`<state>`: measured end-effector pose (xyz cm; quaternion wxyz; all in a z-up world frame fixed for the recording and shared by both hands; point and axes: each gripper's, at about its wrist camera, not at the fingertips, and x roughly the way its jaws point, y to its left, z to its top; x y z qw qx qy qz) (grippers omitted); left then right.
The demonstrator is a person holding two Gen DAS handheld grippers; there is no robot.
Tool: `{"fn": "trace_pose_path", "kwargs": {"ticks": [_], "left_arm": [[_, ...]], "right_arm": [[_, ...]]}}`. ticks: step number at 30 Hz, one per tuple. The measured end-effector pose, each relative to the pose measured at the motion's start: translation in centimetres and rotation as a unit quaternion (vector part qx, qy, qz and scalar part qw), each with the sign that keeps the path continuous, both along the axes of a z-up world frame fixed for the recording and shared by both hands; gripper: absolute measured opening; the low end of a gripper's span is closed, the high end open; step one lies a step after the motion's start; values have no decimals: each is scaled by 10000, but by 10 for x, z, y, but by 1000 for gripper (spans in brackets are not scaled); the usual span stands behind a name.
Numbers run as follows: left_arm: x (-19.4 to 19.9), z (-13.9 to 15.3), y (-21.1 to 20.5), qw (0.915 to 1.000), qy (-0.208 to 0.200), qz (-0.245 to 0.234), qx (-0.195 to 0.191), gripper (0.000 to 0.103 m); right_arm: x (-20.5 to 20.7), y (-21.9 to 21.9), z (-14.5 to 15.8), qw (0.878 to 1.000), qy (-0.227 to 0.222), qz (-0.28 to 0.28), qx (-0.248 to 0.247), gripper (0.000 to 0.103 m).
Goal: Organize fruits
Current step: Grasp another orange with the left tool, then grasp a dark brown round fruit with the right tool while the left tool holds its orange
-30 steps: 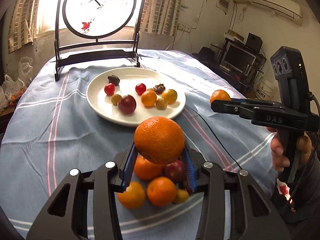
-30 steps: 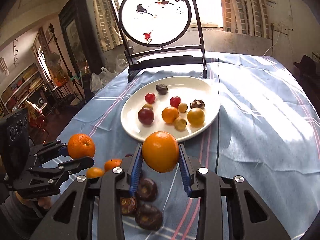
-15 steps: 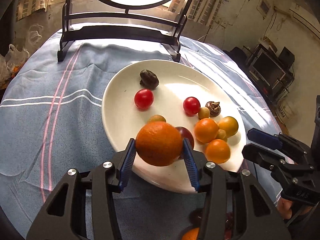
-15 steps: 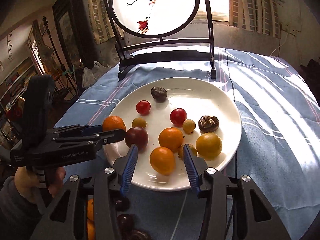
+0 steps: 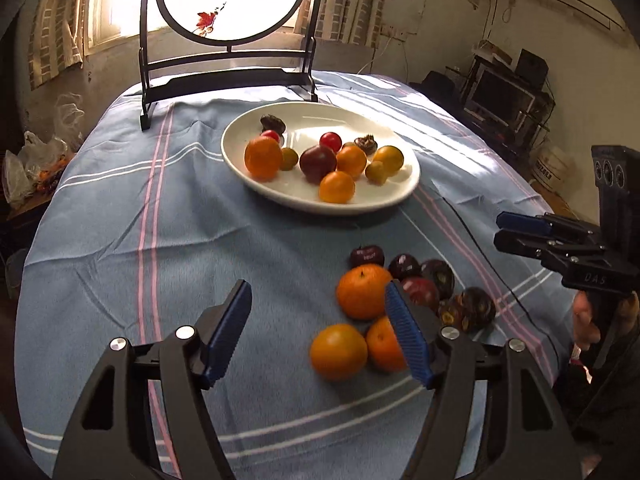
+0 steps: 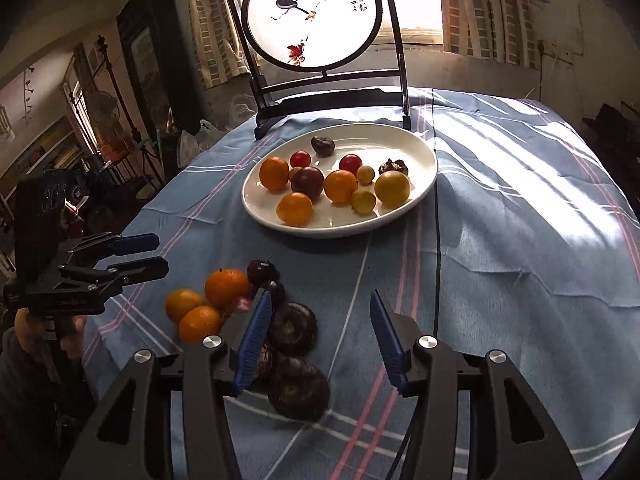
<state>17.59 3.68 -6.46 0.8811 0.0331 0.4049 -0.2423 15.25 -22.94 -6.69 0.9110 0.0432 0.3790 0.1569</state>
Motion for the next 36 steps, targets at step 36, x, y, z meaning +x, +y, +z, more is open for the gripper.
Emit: {"fn": "trace_pose_path", "kwargs": {"ticks": [36], "left_arm": [[-55, -16, -2, 9997, -67, -227, 0, 35]], "right_arm": [[-31, 29, -43, 9954, 523, 197, -781, 52]]}}
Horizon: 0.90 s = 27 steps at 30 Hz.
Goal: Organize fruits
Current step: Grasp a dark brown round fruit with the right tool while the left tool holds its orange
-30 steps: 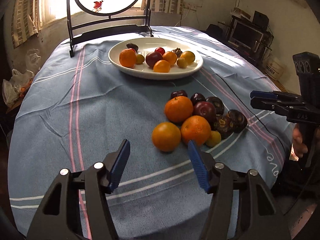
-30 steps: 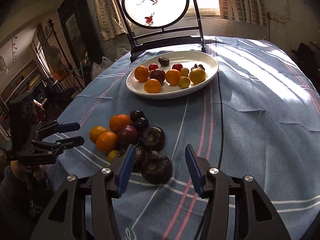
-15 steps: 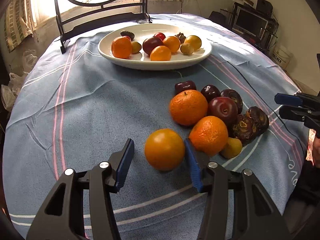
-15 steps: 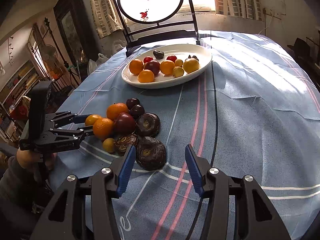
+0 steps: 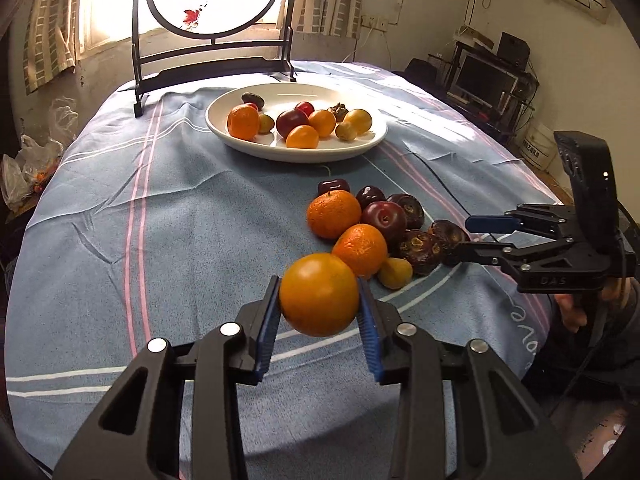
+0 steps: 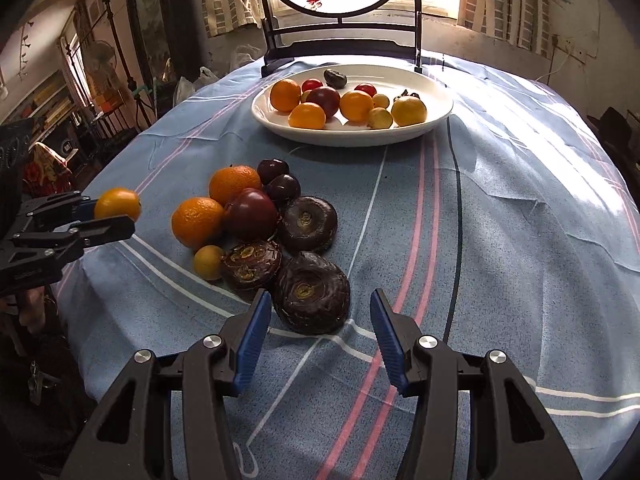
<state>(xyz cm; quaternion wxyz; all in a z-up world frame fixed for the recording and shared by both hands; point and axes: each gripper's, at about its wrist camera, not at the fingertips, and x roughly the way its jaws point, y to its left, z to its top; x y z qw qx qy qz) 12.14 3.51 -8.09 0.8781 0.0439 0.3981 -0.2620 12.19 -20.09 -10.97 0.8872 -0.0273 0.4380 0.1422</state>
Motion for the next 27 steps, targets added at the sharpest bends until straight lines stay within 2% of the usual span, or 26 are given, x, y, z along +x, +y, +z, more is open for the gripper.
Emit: {"fn": "trace_pose_path", "kwargs": {"ticks": [8, 12, 16, 17, 19, 22, 27], "left_arm": [[-3, 2, -3, 10000, 22, 67, -37, 35], [-4, 4, -4, 9999, 13, 94, -93, 35], [-4, 4, -3, 9999, -8, 108, -79, 35], [-4, 4, -3, 9999, 1, 124, -84, 35], [-4, 4, -3, 9998, 16, 141, -113, 35], [-5, 4, -4, 9998, 7, 135, -124, 35], [-2, 11, -6, 9997, -74, 101, -200, 35]], "right_arm": [[11, 19, -1, 9985, 7, 163, -531, 53], [11, 21, -6, 9969, 213, 271, -702, 53], [5, 28, -9, 9946, 67, 389, -964, 52], [7, 27, -10, 9951, 73, 366, -913, 52], [10, 23, -10, 9965, 98, 333, -755, 43], [9, 17, -6, 9983, 78, 223, -531, 43], [3, -7, 19, 9993, -276, -122, -213, 43]]}}
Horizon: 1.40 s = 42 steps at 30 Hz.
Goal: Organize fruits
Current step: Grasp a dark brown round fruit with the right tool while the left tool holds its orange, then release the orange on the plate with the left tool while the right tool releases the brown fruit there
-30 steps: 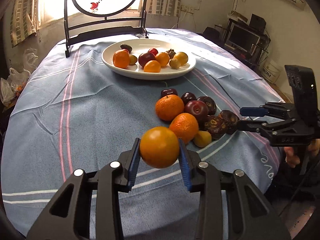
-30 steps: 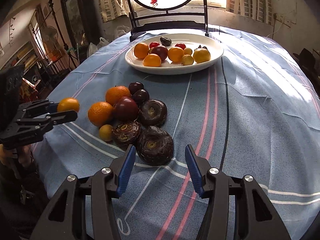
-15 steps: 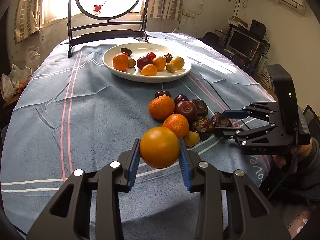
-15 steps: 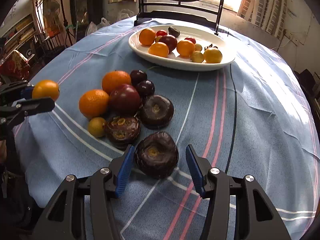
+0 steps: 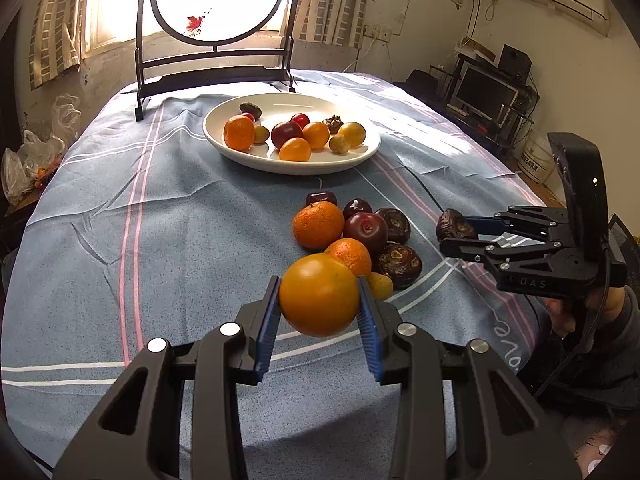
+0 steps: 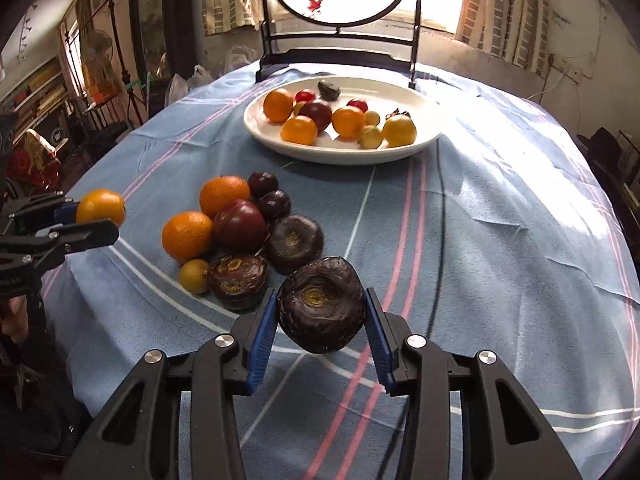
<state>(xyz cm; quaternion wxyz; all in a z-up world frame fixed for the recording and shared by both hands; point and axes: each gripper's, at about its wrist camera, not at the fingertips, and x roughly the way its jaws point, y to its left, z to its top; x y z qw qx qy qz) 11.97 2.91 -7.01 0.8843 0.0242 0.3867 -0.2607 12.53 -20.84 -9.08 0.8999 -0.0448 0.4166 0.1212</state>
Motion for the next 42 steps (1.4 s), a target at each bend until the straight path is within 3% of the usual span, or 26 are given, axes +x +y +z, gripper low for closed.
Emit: {"fn": "trace_pose_path", "kwargs": {"ticks": [4, 10, 19, 21, 22, 23, 26, 33, 38, 42], "left_arm": [[20, 16, -14, 9999, -121, -114, -30, 35], [81, 38, -40, 9995, -204, -176, -177, 36], [186, 10, -52, 9988, 233, 334, -257, 36], [198, 4, -54, 9984, 263, 389, -299, 41], [201, 4, -54, 9982, 266, 459, -286, 53], [203, 5, -53, 9979, 271, 493, -324, 64], [191, 15, -46, 9973, 182, 535, -478, 65], [109, 19, -34, 9998, -135, 169, 49, 65], [46, 0, -37, 9989, -94, -234, 383, 66], [24, -15, -40, 9990, 38, -270, 341, 66]], "right_arm": [[21, -32, 24, 9989, -64, -317, 352, 43], [76, -44, 61, 9970, -319, -271, 653, 43], [187, -20, 52, 9960, -123, -566, 685, 43], [205, -15, 45, 9958, -94, -701, 578, 44], [209, -14, 43, 9956, -100, -786, 508, 44], [209, -14, 42, 9952, -131, -831, 493, 48], [191, -15, 52, 9946, -335, -794, 571, 63], [102, -25, 60, 9955, -587, -563, 495, 64], [44, -37, 34, 9948, -489, -643, 615, 64], [15, -45, 12, 9916, -433, -659, 1029, 64]]}}
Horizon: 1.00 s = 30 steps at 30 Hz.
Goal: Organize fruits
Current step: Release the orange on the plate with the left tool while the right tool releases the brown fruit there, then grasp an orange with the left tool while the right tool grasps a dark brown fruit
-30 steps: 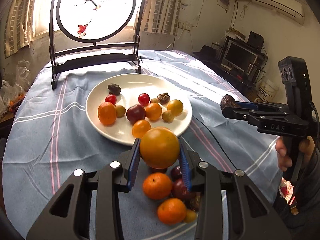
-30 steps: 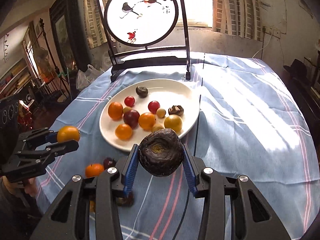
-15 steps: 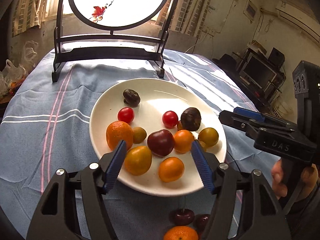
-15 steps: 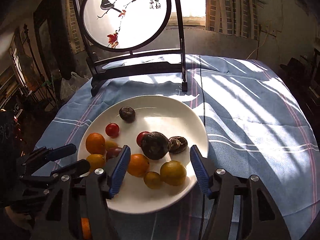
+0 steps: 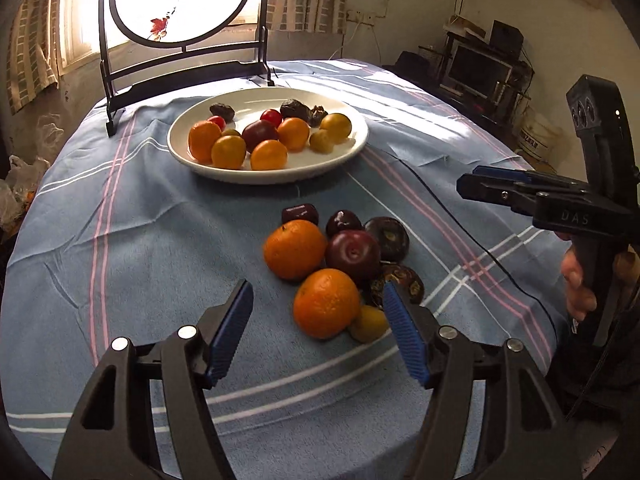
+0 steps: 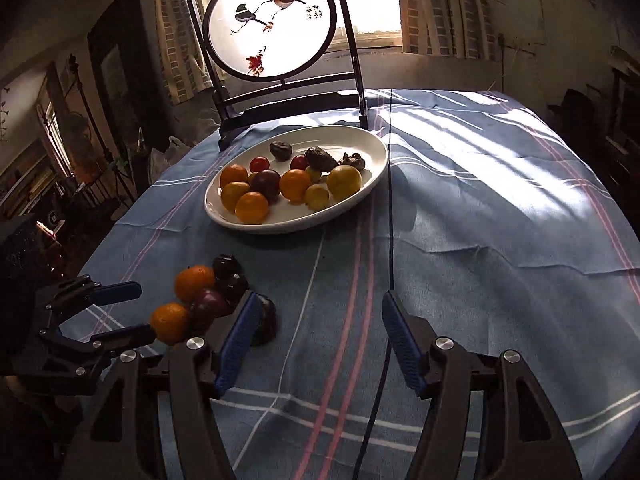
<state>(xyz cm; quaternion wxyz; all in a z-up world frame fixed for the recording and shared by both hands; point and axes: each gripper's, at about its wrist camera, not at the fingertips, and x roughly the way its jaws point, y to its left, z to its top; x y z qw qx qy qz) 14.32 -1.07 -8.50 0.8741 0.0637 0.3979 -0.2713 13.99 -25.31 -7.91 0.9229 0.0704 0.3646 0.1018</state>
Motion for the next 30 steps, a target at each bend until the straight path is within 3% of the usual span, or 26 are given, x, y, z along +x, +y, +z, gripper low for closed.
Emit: {"fn": "trace_pose_path", "kwargs": {"ticks": [3, 5, 7, 13, 15, 18, 20, 24, 30], "left_arm": [[-1, -9, 1, 9997, 149, 135, -164, 64], [5, -15, 3, 9987, 336, 250, -306, 51], [8, -20, 5, 9977, 439, 336, -380, 47], [13, -27, -4, 9962, 616, 333, -525, 47], [17, -31, -8, 9947, 804, 279, -573, 55], [14, -30, -9, 9953, 731, 300, -551, 52], [10, -27, -5, 9955, 636, 381, -597, 41], [-8, -17, 8, 9949, 457, 448, -774, 41], [-35, 6, 28, 9966, -27, 566, -600, 41]], "right_arm": [[-8, -3, -15, 10000, 67, -30, 45, 64], [-9, -4, -22, 9999, 143, -68, -9, 64], [-10, -5, -24, 9999, 146, -56, 4, 64], [-12, 6, -25, 9996, 55, 115, -237, 64], [-12, 9, -25, 9994, 38, 166, -303, 64], [-13, 9, -25, 9993, 28, 200, -305, 64], [-13, 9, -24, 9993, 48, 214, -288, 64], [-14, 15, -25, 9986, 84, 356, -381, 64], [-18, 53, -30, 9939, 430, 915, -437, 61]]}}
